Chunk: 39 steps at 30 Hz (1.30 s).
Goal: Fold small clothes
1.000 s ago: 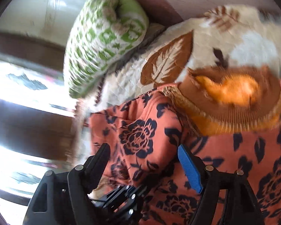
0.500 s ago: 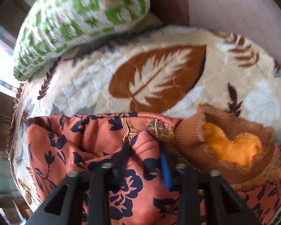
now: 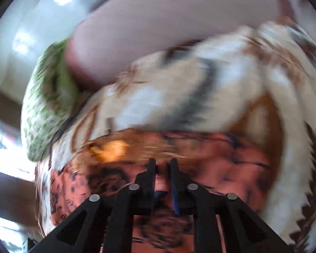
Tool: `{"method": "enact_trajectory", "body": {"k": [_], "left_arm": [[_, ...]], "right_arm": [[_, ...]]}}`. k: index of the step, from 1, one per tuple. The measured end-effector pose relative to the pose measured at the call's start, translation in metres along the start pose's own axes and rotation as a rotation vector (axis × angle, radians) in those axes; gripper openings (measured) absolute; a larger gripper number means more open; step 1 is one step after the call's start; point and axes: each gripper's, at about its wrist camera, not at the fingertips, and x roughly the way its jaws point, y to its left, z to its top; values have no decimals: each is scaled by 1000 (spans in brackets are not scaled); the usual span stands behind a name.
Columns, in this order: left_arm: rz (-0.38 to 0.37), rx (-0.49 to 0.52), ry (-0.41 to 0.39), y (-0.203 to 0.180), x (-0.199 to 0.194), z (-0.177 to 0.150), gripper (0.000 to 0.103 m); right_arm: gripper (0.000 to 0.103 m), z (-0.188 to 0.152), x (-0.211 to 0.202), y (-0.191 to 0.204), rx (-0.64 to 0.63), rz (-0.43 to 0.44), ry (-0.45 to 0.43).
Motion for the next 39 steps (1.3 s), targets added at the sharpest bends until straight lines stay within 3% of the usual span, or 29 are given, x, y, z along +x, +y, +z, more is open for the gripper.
{"method": "enact_trajectory", "body": {"k": [2,3,4,5,8,11,15,16,17,20,22,26,29,31,35,39], "left_arm": [[26,9,-59,10,-19,1,74],[73,4,-94,18,-29,2,77],[132,-11,-124,29,-38,3,79],[194,-36,-143,40,-43,3,79],[380,-155,-137,79,-48,5,79],[549,-273,-94,114,-52,2,79],[616,-391,-50,149,-59,-11,79],[634,-401,-30,154,-57,-14,79],[640,-408,-2,158,-53,-17,79],[591,-444,65,169,-41,-23,79],[567,-457,72,166,-42,-26,79],[573,-394,53,150,-42,-21,79],[566,-335,96,133,-30,-19,79],[603,-275,124,123,-21,-21,79],[630,-235,126,117,-20,-20,79],[609,-246,139,123,-24,-22,79]], "right_arm": [[33,-4,-19,-17,21,40,-32],[41,-7,-28,-19,31,66,-51],[68,-9,-38,-16,36,98,-79],[83,-12,-44,-5,25,126,-103],[82,-18,-37,53,-90,122,-39],[80,-27,-14,111,-190,37,37],[75,-41,25,146,-221,-152,99],[68,-43,39,146,-218,-201,125],[49,-46,53,144,-221,-245,155],[20,-51,67,125,-225,-300,189],[6,-51,48,115,-222,-272,132],[5,-48,-20,88,-204,-189,-27],[5,-57,-59,53,-165,-142,-96],[5,-72,-60,26,-141,-145,-87],[10,-104,-26,-33,-17,-31,10],[10,-127,-36,-71,141,131,-28]]}}
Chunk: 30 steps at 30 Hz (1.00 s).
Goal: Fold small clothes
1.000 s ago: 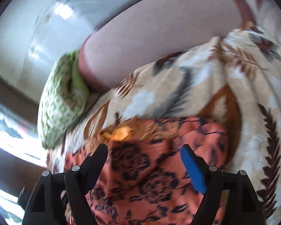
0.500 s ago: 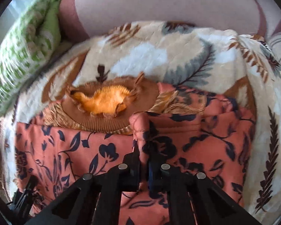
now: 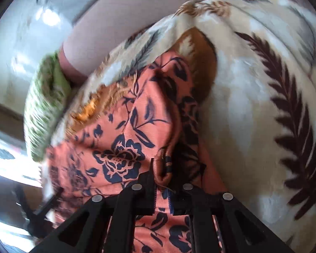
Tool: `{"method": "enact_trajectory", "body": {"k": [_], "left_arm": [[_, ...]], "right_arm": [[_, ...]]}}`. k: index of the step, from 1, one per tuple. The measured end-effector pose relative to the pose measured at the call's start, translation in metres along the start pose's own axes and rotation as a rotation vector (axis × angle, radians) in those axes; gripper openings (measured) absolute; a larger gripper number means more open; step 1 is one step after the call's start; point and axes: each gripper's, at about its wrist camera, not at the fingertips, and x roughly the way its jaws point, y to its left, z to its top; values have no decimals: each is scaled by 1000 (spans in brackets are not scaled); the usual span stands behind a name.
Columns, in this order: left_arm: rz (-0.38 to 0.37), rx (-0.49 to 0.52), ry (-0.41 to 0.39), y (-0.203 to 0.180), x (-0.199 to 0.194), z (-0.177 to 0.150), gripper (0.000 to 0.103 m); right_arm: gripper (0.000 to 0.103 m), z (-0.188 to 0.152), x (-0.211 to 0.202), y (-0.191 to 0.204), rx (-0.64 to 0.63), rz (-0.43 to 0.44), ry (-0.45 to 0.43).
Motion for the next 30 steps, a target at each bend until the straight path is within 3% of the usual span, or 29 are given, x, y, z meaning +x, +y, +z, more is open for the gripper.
{"method": "enact_trajectory", "body": {"k": [3,8,12,18,22,27,30], "left_arm": [[-15,-14,15,5,-1,-1,79],[-22,9,11,5,-4,-6,79],[-33,2,13,9,-3,-8,80],[-46,8,17,11,-3,-9,80],[-59,3,17,13,-4,-10,80],[-62,-37,2,17,-9,-9,79],[-91,-74,-73,18,-23,-8,75]], "right_arm": [[10,0,-18,-3,-10,-11,2],[14,24,-46,32,-127,-63,-93],[14,58,-26,55,-165,-116,-134],[14,74,25,55,-185,-266,-35],[14,73,30,54,-202,-257,-57],[7,72,1,62,-229,-313,-164],[10,74,-5,57,-184,-193,-112]]}}
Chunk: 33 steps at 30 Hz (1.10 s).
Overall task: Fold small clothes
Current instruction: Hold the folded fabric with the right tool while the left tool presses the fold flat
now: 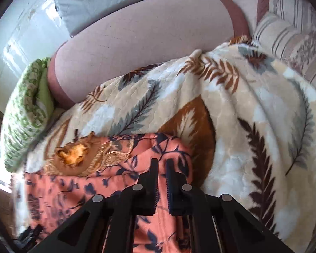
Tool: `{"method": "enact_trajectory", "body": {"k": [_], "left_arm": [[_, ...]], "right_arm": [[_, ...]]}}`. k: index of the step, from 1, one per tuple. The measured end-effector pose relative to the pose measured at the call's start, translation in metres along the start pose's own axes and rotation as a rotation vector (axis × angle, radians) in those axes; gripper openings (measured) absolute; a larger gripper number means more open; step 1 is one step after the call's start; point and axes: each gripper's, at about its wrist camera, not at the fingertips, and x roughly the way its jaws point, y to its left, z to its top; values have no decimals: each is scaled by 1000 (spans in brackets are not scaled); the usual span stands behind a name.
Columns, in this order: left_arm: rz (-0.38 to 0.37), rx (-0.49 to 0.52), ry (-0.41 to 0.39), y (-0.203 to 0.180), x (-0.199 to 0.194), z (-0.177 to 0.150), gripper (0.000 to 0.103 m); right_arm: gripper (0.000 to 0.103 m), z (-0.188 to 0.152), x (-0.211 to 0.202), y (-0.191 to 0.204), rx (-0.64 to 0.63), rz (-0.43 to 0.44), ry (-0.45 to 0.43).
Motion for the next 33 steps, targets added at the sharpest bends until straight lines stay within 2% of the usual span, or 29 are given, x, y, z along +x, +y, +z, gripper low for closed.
{"method": "enact_trajectory", "body": {"k": [3,4,6,8,10,12,14,19,20,23,25,27,28,29,31,33], "left_arm": [[-4,43,-128,-12,-23,3,75],[-4,73,-137,-18,-23,2,75],[-3,116,-90,-26,-12,0,75],[32,161,-2,-34,10,-6,75],[84,233,-7,-42,17,-10,75],[86,249,-1,-42,15,-10,72],[80,257,7,-38,13,-11,64],[53,271,13,-29,5,-16,57],[46,261,13,-26,2,-16,53],[-10,181,-17,-14,-9,-10,52],[-22,142,-72,-8,-18,-5,52],[-10,127,-144,-5,-28,0,52],[7,130,-167,-6,-29,2,55],[39,140,-173,-8,-27,4,62],[116,162,-149,-11,-17,6,65],[175,180,-68,-9,1,6,65]], "right_arm": [[11,-6,0,10,1,128,34],[11,-10,2,13,8,146,61],[11,-24,14,21,11,170,156],[11,-43,24,28,-44,147,229],[12,-64,37,32,-122,36,295],[10,-76,33,27,-136,56,261],[9,-81,27,23,-138,53,282],[10,-72,16,38,-175,-4,315],[12,-70,9,43,-184,13,299],[12,-63,3,73,-203,140,264],[12,-61,5,100,-233,194,242],[12,-61,12,126,-256,226,224],[12,-61,19,137,-267,237,230],[12,-62,27,148,-277,232,239],[12,-66,43,164,-295,212,260],[12,-79,61,173,-325,186,340]]}}
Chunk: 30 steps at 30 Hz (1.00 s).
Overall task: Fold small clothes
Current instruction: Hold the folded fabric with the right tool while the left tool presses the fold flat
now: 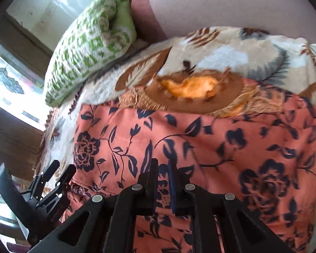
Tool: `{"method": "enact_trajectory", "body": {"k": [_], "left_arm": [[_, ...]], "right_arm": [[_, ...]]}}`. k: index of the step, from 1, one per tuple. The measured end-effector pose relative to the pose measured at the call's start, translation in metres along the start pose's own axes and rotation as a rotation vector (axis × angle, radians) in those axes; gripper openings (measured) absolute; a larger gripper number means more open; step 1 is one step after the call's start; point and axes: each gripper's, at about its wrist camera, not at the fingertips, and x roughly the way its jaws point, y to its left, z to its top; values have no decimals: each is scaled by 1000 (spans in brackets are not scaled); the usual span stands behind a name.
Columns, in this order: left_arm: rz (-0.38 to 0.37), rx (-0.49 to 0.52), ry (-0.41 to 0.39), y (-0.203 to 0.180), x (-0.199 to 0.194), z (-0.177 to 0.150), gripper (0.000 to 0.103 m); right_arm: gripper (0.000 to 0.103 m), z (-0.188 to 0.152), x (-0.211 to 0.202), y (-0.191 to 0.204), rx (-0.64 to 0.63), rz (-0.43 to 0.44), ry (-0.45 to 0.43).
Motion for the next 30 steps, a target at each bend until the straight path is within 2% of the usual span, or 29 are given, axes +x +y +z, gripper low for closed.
{"method": "enact_trajectory", "body": {"k": [1,2,3,6,8,10,13,15,16,17,18,20,23,27,30], "left_arm": [[10,7,57,2,11,-3,65],[-11,-5,93,6,18,-6,66],[-37,-35,95,11,18,-6,67],[-60,-49,116,19,16,-6,69],[-64,-70,106,21,15,-7,69],[-51,-57,86,18,12,-6,69],[-40,-71,38,17,2,-5,69],[-17,-77,34,20,3,-3,69],[5,-70,55,20,7,-3,70],[7,-72,87,21,13,-5,73],[-12,-92,114,24,19,-6,73],[-49,-142,124,32,20,-6,73],[-65,-141,127,35,20,-7,74],[-82,-151,131,35,20,-10,74],[-95,-163,138,39,22,-11,75]], "right_arm": [[12,-5,11,2,-5,-19,59],[13,-12,19,1,-9,-29,96],[13,-19,15,2,-32,-31,57],[12,-22,5,8,-72,-50,100],[12,-14,-2,13,-74,-56,97],[12,3,-12,17,-57,-44,8],[12,27,-11,17,14,-3,-69],[12,38,8,19,7,-43,-38],[13,43,26,19,2,-84,31],[13,44,33,18,17,-97,59],[13,48,30,21,29,-96,38],[15,60,20,39,-9,-34,11],[15,73,19,76,-101,60,-10],[15,85,47,132,-190,178,9],[15,91,75,162,-194,260,8]]}}
